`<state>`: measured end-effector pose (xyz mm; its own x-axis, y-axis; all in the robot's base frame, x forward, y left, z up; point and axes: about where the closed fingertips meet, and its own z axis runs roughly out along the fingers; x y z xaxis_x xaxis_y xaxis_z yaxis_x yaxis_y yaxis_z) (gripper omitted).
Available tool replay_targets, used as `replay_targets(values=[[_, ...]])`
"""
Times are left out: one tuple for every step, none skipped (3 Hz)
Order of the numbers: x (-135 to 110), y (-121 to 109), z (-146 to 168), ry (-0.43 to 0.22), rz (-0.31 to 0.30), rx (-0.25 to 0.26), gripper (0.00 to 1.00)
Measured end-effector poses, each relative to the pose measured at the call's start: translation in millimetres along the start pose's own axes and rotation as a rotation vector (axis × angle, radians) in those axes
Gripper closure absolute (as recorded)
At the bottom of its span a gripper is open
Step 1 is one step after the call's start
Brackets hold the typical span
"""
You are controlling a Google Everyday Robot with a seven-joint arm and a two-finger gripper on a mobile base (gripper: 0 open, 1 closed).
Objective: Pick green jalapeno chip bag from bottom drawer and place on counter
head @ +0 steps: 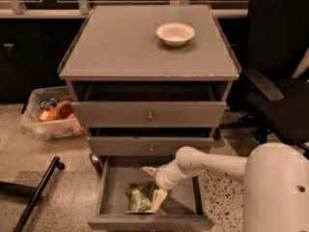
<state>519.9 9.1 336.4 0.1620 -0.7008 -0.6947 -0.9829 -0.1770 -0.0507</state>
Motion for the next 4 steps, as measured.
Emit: replay_targets(values=[[0, 0, 0, 0.000, 0.000, 0.000, 0.00], [1, -4, 3, 0.048, -0.031, 0.003, 0.00], [7, -5, 4, 0.156, -0.094, -0.017, 0.00], [19, -2, 10, 0.285, -0.185, -0.081, 0.00]])
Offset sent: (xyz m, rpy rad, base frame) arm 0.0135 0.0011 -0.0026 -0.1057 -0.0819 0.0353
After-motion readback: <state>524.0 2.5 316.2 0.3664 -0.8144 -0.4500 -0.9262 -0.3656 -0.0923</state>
